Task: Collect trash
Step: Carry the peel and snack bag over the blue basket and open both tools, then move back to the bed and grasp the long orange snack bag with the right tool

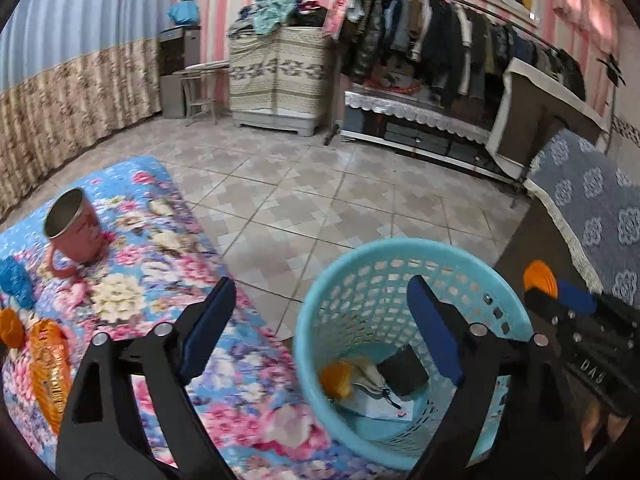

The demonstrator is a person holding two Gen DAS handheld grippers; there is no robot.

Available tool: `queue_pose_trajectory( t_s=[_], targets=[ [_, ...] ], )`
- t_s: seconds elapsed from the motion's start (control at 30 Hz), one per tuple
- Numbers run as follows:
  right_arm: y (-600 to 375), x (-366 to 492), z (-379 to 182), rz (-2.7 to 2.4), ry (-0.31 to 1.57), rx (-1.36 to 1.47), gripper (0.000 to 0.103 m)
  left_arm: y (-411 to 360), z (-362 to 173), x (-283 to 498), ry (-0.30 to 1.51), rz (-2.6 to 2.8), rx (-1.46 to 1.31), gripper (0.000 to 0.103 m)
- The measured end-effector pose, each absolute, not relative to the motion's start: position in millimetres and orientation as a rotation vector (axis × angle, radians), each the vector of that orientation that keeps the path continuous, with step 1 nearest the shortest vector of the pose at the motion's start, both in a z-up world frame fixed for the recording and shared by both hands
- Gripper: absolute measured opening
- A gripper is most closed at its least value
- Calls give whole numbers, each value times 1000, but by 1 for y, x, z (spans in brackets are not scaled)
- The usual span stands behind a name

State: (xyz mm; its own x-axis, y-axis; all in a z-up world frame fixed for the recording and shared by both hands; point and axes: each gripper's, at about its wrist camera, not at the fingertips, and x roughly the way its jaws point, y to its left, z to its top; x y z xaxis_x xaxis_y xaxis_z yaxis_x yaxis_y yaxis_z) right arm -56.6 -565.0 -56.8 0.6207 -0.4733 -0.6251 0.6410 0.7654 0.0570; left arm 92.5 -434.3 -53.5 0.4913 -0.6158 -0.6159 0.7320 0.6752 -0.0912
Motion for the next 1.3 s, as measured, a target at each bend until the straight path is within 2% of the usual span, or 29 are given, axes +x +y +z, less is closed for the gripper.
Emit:
queue_pose_trajectory(
  t_s=[0.07, 0.33, 0.37, 0.43, 0.57, 0.63, 0.7, 1.3],
  targets=[
    [-562, -53, -59, -647, 631, 288, 40, -422, -50, 98, 650, -772, 190, 96],
    [-551, -24, -73, -618, 652, 296, 42, -375, -40, 118, 648, -683, 177, 97],
    [-550, -20, -74, -617, 653, 305, 45, -366, -38, 121, 648, -669, 174, 97],
    [-551, -15, -76, -633, 649, 317, 73, -356, -35, 124, 643, -647, 167, 97],
    [-551, -12, -76, -655, 657, 321, 76, -326, -29, 129, 630, -600, 155, 98],
    [-548, -13, -75, -654, 645, 335, 88, -312, -27, 130, 629, -581, 148, 98],
    [-538, -12, -74, -658, 632, 332, 92, -295, -26, 133, 632, -563, 137, 98],
    [-354, 94, -53, -357, 605, 186, 93, -85, -19, 182, 620, -260, 122, 98]
  ],
)
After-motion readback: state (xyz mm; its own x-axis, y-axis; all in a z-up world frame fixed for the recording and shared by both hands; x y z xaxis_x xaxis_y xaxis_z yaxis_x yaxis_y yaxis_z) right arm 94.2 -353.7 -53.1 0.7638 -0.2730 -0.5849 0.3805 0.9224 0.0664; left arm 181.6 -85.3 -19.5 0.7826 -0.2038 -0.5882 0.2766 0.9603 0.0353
